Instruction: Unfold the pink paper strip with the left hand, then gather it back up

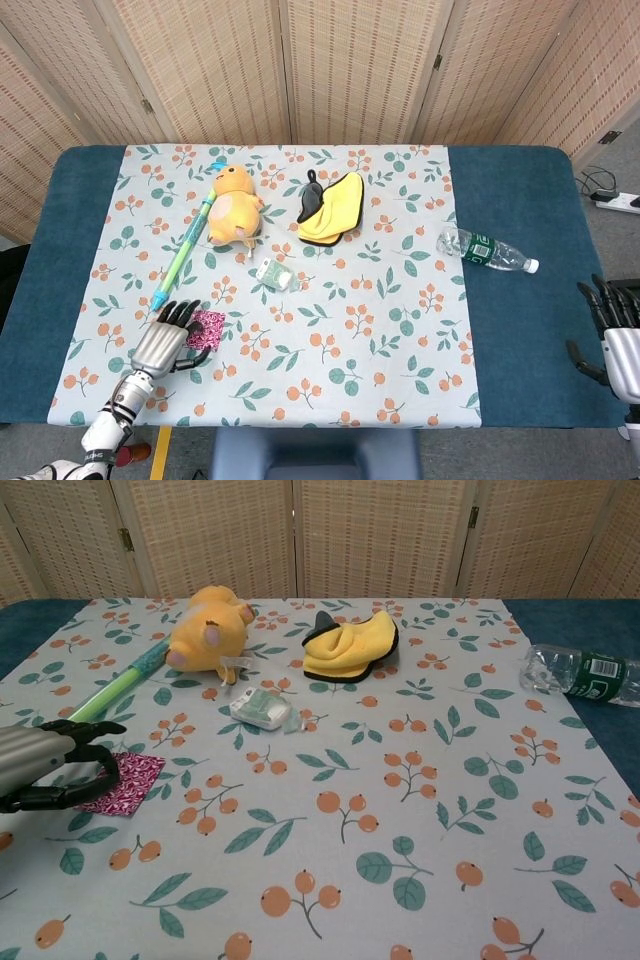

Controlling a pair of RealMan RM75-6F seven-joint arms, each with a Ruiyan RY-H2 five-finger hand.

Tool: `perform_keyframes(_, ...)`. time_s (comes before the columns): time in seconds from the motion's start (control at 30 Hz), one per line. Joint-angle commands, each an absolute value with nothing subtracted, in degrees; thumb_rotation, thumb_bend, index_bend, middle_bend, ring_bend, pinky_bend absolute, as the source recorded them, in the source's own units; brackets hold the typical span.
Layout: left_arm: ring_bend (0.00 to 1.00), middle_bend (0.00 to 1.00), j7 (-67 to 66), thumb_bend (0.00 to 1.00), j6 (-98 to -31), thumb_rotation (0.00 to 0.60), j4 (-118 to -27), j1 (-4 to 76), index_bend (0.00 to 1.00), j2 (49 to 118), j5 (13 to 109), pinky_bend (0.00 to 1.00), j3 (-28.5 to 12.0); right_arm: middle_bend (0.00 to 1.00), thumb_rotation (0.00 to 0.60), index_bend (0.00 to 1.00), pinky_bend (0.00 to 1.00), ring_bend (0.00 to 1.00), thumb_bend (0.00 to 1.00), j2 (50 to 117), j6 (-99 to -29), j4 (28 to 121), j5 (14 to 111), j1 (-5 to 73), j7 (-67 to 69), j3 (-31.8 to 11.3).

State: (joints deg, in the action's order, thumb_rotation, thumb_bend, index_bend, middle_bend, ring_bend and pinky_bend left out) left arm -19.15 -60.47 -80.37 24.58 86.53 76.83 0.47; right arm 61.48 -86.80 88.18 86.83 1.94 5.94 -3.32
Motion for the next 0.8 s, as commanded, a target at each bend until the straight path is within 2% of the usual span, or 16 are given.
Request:
perform_keyframes(0.03,0.0,0.0,-18.82,0.37,-60.43,0.022,-79.47,24.33,0.33,86.88,76.64,0.0,0.69,0.0,0.6,0.0,0.0,0.0,0.4,61.47,-86.72,88.34,86.86,1.99,5.83,-3.32)
perform_keyframes(0.8,0.0,0.0,-22.6,0.37,-60.09,0.022,-82.21,27.01,0.33,92.01,77.68,0.0,-0.84,0.0,0.6,0.0,0.0,0.0,0.4,61.38,-87.21,87.86,86.72,1.61,6.96,-3.39)
